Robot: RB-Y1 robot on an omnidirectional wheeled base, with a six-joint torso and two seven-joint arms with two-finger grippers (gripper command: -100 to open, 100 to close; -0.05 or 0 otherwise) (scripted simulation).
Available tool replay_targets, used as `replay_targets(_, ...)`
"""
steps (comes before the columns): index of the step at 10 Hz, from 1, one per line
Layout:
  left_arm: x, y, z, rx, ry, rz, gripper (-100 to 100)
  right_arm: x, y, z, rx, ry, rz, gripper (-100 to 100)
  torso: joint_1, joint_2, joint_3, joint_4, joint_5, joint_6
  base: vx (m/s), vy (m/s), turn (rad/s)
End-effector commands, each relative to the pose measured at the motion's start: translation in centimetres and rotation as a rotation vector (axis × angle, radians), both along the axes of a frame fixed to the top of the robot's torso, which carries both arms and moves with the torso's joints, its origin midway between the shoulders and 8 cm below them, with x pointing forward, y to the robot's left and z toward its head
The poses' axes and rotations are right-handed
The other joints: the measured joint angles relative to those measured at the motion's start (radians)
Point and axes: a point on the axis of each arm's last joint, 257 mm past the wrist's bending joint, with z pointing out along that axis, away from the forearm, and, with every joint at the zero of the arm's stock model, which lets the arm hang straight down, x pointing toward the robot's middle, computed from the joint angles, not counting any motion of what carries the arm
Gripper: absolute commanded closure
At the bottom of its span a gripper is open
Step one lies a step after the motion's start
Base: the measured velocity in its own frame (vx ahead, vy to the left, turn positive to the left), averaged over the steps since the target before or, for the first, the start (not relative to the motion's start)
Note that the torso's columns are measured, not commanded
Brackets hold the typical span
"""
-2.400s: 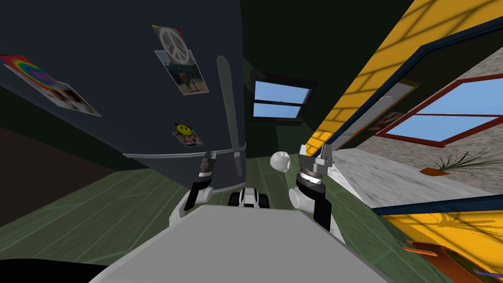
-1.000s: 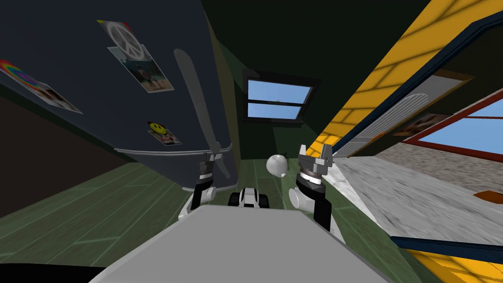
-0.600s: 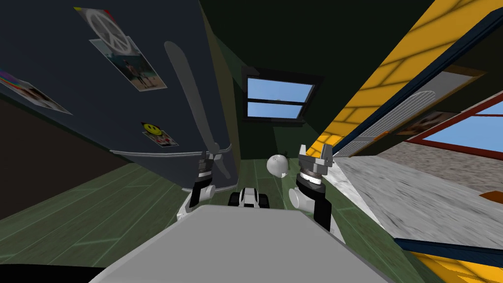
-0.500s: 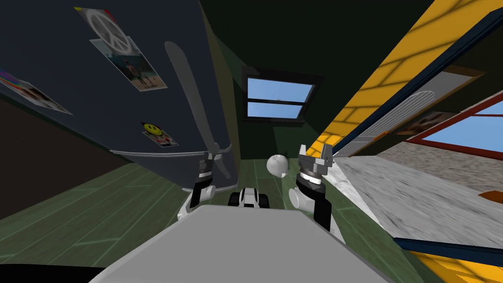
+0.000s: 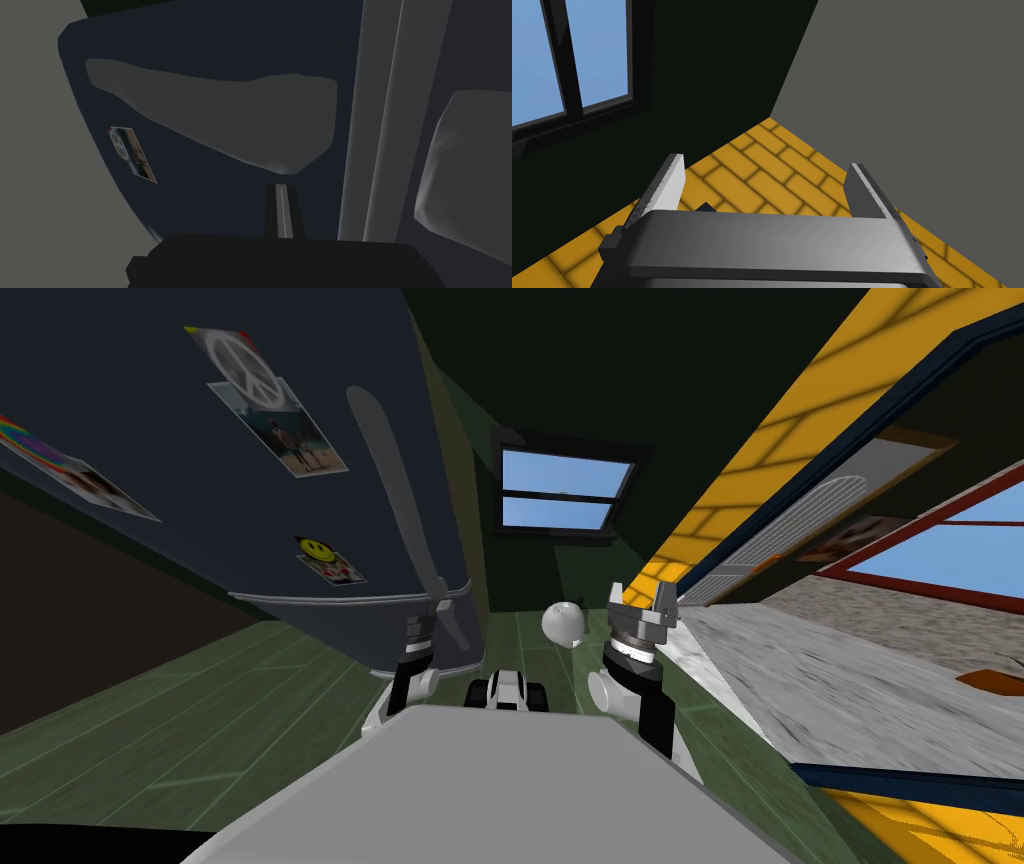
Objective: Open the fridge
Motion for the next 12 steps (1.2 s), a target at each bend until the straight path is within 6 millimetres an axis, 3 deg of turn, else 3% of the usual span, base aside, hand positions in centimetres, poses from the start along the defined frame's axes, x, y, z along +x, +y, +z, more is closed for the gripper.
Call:
replay_targets(1, 0.2, 0.2, 0.8, 0.048, 0.004, -0.016, -100, 0.0, 0.0, 0.0, 0.0, 0.0, 0.0, 0, 0.0, 0.001, 0.0, 0.0, 0.0, 0.0, 0.0, -0.016, -0.008)
replay_targets(6, 1.1, -0.1, 1.0, 0.044, 0.03, -0.017, -100, 0.0, 0.0, 0.0, 0.0, 0.0, 0.0, 0, -0.001, 0.002, 0.001, 0.001, 0.0, 0.0, -0.011, -0.044, -0.011)
replay_targets(10, 1.6, 0.3, 3.0, 0.045, 0.033, -0.019, -100, 0.0, 0.0, 0.0, 0.0, 0.0, 0.0, 0, 0.0, 0.0, 0.0, 0.0, 0.0, 0.0, 0.037, -0.007, 0.004)
replay_targets(11, 1.5, 0.3, 2.8, 0.045, 0.031, -0.018, -100, 0.0, 0.0, 0.0, 0.0, 0.0, 0.0, 0, -0.001, 0.001, 0.001, 0.0, 0.0, 0.0, 0.02, -0.003, 0.001)
replay_targets(12, 1.4, 0.1, 1.9, 0.044, 0.033, -0.017, 100, 0.0, 0.0, 0.0, 0.0, 0.0, 0.0, 0, -0.001, 0.003, 0.002, 0.001, 0.0, 0.0, -0.025, 0.003, -0.005)
